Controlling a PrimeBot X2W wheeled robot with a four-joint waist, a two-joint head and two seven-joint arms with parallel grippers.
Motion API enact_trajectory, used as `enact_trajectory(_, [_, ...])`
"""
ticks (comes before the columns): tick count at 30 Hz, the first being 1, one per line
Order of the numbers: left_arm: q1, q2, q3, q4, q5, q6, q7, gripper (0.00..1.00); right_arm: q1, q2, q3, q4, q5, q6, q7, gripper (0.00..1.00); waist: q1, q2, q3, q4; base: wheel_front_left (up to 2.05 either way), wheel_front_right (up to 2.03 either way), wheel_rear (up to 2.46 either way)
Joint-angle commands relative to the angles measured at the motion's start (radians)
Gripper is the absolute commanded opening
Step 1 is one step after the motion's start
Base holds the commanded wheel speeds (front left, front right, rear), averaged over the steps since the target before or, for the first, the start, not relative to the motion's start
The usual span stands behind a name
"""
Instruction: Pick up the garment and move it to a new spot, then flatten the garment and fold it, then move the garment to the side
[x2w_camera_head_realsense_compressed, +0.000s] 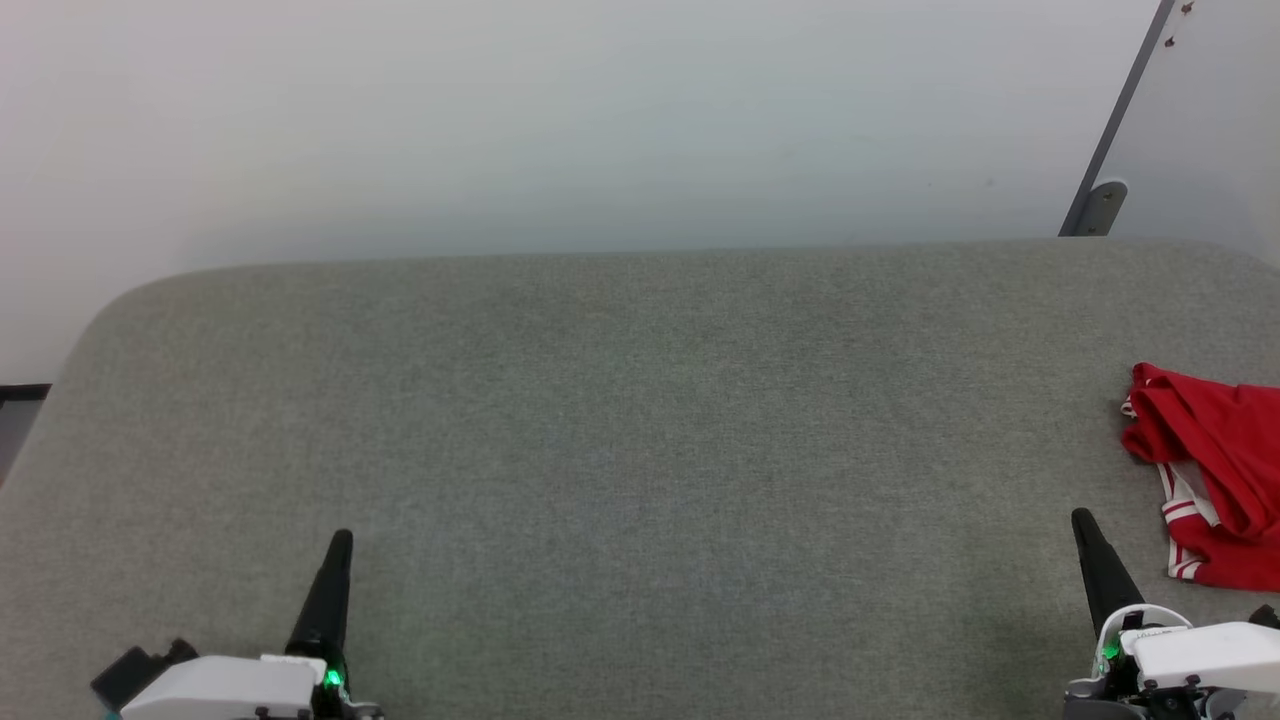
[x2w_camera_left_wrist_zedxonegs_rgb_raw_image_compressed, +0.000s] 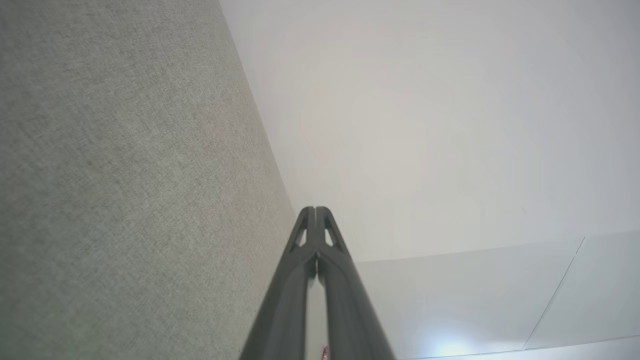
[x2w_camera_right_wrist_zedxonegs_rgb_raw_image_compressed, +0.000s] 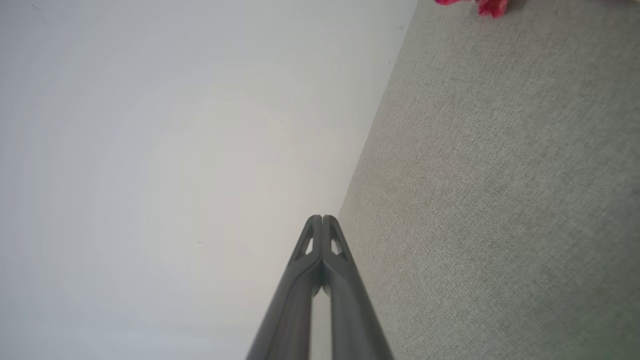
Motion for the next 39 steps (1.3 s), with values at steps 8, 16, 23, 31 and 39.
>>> enact_trajectory(8, [-0.032, -0.016, 0.008, 0.002, -0.049, -0.005, 0.018, 0.00, -0.018, 0.007, -0.012, -0.015, 0.068, -0.001, 0.019, 0.00, 0.0000, 0.0000, 0.004, 0.001, 0.00, 0.00, 0.00])
enact_trajectory(16, [-0.047, -0.032, 0.013, 0.007, -0.091, -0.005, 0.036, 0.00, -0.022, 0.014, -0.024, -0.021, 0.131, -0.001, 0.036, 0.00, 0.0000, 0.0000, 0.009, 0.003, 0.00, 0.00, 0.00])
enact_trajectory(23, [-0.058, -0.044, 0.016, 0.011, -0.118, -0.005, 0.046, 0.00, -0.025, 0.019, -0.029, -0.026, 0.172, -0.001, 0.046, 0.00, 0.0000, 0.0000, 0.013, 0.003, 0.00, 0.00, 0.00])
enact_trajectory(31, [-0.069, -0.055, 0.019, 0.015, -0.147, -0.005, 0.059, 0.00, -0.028, 0.024, -0.035, -0.031, 0.216, -0.001, 0.058, 0.00, 0.0000, 0.0000, 0.017, 0.004, 0.00, 0.00, 0.00])
enact_trajectory(39, [-0.069, -0.055, 0.019, 0.015, -0.146, -0.005, 0.059, 0.00, -0.022, 0.024, -0.034, -0.030, 0.214, -0.001, 0.058, 0.00, 0.0000, 0.0000, 0.017, 0.004, 0.00, 0.00, 0.00])
